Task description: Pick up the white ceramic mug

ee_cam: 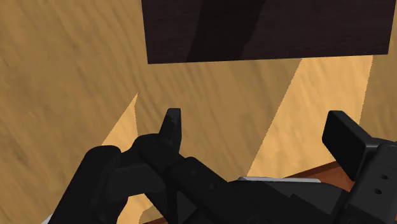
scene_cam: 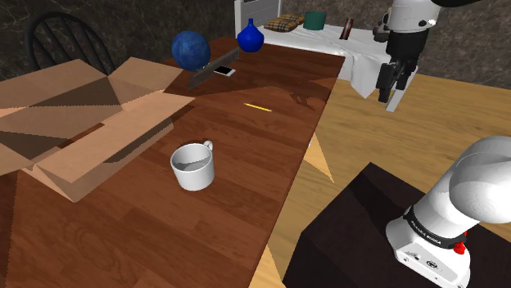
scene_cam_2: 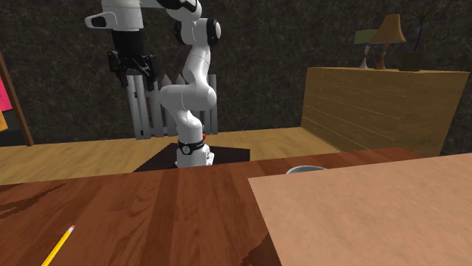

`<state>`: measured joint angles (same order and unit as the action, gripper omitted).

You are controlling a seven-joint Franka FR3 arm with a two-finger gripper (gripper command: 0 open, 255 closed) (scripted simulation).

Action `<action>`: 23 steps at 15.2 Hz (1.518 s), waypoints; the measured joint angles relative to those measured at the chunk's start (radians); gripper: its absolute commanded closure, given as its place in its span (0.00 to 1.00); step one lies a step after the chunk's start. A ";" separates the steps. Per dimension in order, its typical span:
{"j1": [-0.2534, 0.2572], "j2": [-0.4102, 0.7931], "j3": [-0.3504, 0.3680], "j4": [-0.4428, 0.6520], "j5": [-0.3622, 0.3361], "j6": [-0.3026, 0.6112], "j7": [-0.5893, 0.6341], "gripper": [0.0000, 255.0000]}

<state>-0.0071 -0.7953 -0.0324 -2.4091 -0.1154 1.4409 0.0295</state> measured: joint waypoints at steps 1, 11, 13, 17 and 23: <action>0.000 0.000 0.000 0.000 0.000 0.000 0.000 0.00; 0.072 0.140 0.171 0.025 0.143 0.147 0.198 0.00; 0.086 0.168 0.207 0.033 0.167 0.177 0.240 0.00; 0.104 0.266 0.278 0.079 0.198 0.249 0.320 0.00; 0.126 0.430 0.384 0.184 0.210 0.338 0.451 0.00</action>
<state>0.1192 -0.3655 0.3515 -2.2253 0.0942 1.7790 0.4809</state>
